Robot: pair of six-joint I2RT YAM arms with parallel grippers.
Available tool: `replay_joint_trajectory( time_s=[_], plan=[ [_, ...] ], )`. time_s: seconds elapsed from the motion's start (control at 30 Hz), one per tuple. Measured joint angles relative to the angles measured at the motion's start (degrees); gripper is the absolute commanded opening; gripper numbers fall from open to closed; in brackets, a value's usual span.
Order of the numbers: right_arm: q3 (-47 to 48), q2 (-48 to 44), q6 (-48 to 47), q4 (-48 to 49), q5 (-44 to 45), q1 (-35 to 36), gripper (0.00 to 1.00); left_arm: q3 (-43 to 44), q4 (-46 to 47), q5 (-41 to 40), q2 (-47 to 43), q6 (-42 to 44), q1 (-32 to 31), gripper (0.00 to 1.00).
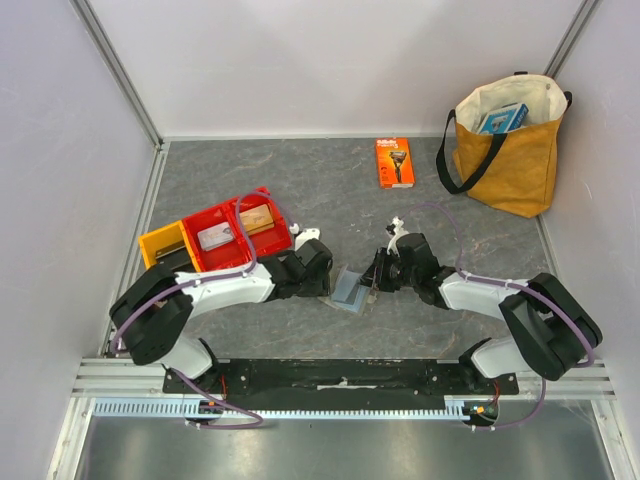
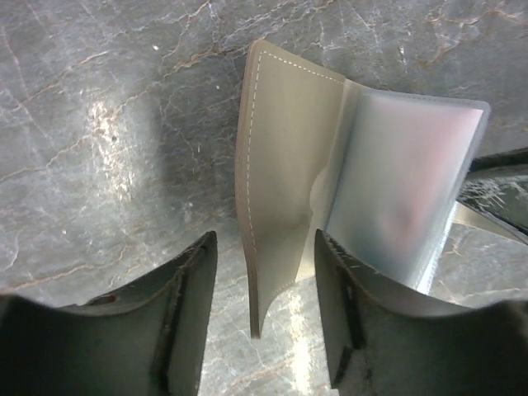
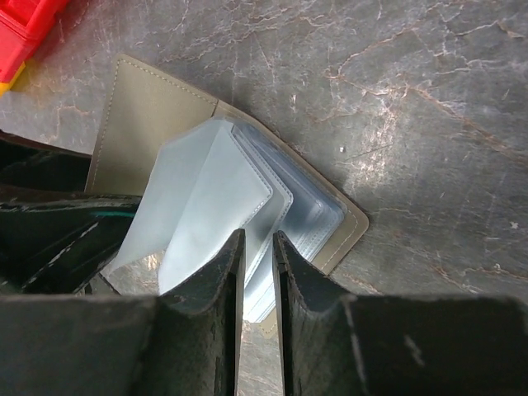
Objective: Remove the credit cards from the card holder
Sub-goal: Remove the credit card from the card holder.
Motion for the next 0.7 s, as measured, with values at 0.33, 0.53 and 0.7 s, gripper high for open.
replay_joint_trajectory(
  time_s=[0.33,0.53,0.7],
  plan=[
    [0.72,0.0,0.0,-0.11,-0.24,0.0,0.28,-1.77,-0.92,-0.68,-10.21,-0.44,-0.11,0.71],
    [1.86,0.0,0.0,-0.17,-0.55,0.0,0.29,-1.4,-1.2,-0.55,-12.55,1.75,-3.08,0.74],
    [2.1,0.0,0.0,-0.31,-0.83,0.0,0.29,2.23,-2.21,-0.76,-10.27,5.05,-7.48,0.74]
  ],
)
